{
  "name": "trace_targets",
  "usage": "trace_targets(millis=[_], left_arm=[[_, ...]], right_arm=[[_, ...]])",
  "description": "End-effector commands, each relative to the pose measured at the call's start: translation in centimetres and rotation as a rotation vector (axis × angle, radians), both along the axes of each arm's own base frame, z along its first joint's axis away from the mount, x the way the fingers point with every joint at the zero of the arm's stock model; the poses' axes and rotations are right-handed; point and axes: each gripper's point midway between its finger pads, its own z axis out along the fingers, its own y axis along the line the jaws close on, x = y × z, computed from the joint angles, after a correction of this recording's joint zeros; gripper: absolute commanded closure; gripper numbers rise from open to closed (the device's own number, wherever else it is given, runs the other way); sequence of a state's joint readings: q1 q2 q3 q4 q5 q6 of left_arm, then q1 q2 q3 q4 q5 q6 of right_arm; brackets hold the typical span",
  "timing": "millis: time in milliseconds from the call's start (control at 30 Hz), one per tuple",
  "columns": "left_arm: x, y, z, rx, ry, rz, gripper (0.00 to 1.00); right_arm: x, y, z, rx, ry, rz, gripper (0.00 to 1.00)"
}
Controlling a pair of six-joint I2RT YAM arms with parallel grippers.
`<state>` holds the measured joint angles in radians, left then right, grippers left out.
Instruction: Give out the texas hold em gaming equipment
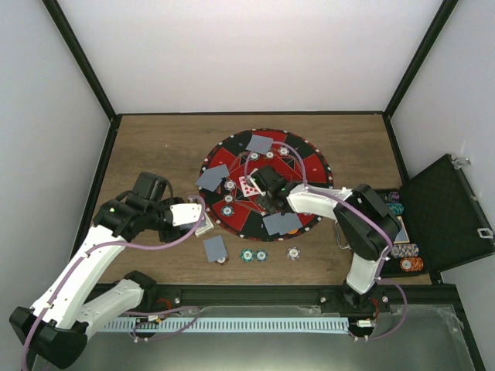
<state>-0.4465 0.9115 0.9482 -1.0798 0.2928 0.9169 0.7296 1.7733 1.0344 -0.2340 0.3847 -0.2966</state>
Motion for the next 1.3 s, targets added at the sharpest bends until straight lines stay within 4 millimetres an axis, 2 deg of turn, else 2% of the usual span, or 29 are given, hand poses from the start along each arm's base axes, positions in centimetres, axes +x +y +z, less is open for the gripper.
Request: trace_targets(millis=[0, 200, 433, 667, 900, 1033, 1133, 1267], left_arm=[[0.1, -0.3, 1.3, -0.027, -0.025, -0.005, 0.95], [0.1, -0.3, 1.4, -0.030, -0.028, -0.006, 0.95], [0.1, -0.3, 1.3, -0.027, -0.027, -0.005, 0.95], [0.2, -0.1, 1.2, -0.019, -0.029, -0.002, 0.95], [0.2, -0.2, 1.1, -0.018, -0.019, -0.002, 0.95], [0.2, -0.2, 0.8, -0.014, -0.019, -0.003, 0.95], [0.3, -0.3, 0.9, -0.018, -0.020, -0.004, 0.95], [0.4, -0.4, 1.2, -0.022, -0.022, -0.005, 0.95]], right_arm=[[-0.6, -0.5, -1.2, -0.008, 0.079, -0.049, 0.21], [0.5, -2.0, -1.5, -0.032, 0.068, -0.140, 0.21], [1.6, -2.8, -1.5, -0.036, 0.048, -0.181, 0.22], [1.8, -3.4, -2.5, -0.051, 0.052, -0.195, 0.22], [3.3, -4.7, -2.8, -0.076, 0.023, -0.237, 0.24], [3.7, -4.4, -2.4, -0.067, 0.016, -0.232, 0.24], [4.0, -3.1, -0.7, 0.017, 0.023, -0.240, 0.24], [4.6, -0.4, 5.4, 0.274, 0.004, -0.260, 0.21]])
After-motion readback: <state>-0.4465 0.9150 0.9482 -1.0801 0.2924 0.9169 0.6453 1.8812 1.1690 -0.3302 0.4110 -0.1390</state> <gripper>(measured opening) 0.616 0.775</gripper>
